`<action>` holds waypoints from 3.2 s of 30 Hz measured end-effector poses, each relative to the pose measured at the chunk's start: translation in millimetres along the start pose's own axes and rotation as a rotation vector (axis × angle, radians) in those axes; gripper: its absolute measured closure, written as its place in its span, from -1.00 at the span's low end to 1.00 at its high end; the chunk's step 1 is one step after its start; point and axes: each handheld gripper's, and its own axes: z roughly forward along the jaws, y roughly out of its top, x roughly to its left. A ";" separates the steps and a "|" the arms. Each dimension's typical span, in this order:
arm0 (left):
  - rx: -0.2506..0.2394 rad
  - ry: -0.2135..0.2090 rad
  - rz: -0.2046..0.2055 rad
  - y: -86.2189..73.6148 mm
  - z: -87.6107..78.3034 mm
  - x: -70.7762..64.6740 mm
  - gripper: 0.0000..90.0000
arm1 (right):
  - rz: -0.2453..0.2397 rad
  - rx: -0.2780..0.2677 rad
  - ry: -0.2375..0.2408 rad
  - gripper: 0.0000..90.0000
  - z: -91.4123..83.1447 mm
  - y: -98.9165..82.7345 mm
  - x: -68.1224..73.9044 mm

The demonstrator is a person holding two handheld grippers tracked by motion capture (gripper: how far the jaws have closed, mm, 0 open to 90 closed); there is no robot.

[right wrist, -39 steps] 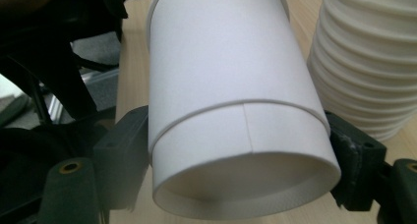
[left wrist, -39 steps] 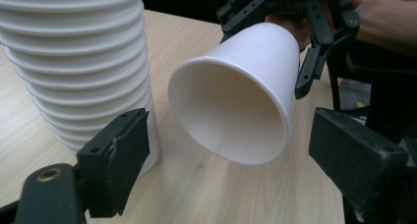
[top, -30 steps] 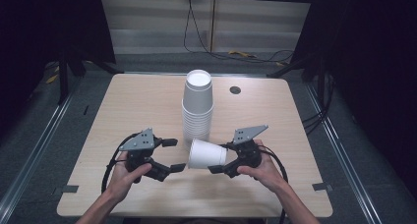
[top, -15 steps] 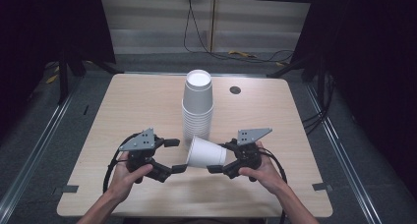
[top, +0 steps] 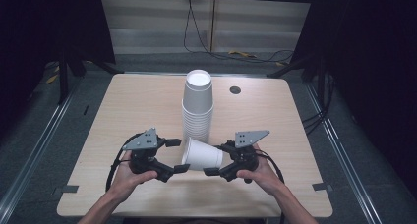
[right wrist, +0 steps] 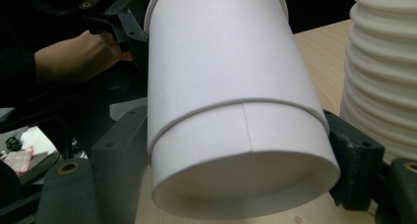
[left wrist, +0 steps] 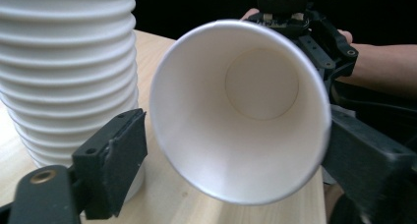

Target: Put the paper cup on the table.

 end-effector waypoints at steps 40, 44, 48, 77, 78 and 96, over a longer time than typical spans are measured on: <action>-0.010 -0.111 -0.018 -0.3 19.1 -2.1 -0.86 | -0.020 -0.012 0.068 -0.49 13.0 3.0 9.0; 0.002 -0.107 -0.023 0.7 18.7 -2.8 -0.83 | -0.019 0.004 0.074 -0.50 13.6 3.0 8.7; 0.008 -0.109 -0.014 1.3 18.4 -3.1 -0.82 | -0.021 0.020 0.070 -0.51 14.1 2.5 8.6; 0.038 -0.023 -0.026 4.7 -1.2 6.0 -0.82 | 0.026 0.144 -0.021 -0.68 8.8 -0.2 1.4; 0.048 -0.021 -0.019 4.5 -2.3 7.2 -0.82 | 0.027 0.145 -0.025 -0.68 8.3 -0.5 0.9; 0.172 0.055 -0.019 -0.5 -8.4 13.3 -0.82 | 0.034 0.118 -0.168 -0.68 -13.6 -2.0 -1.9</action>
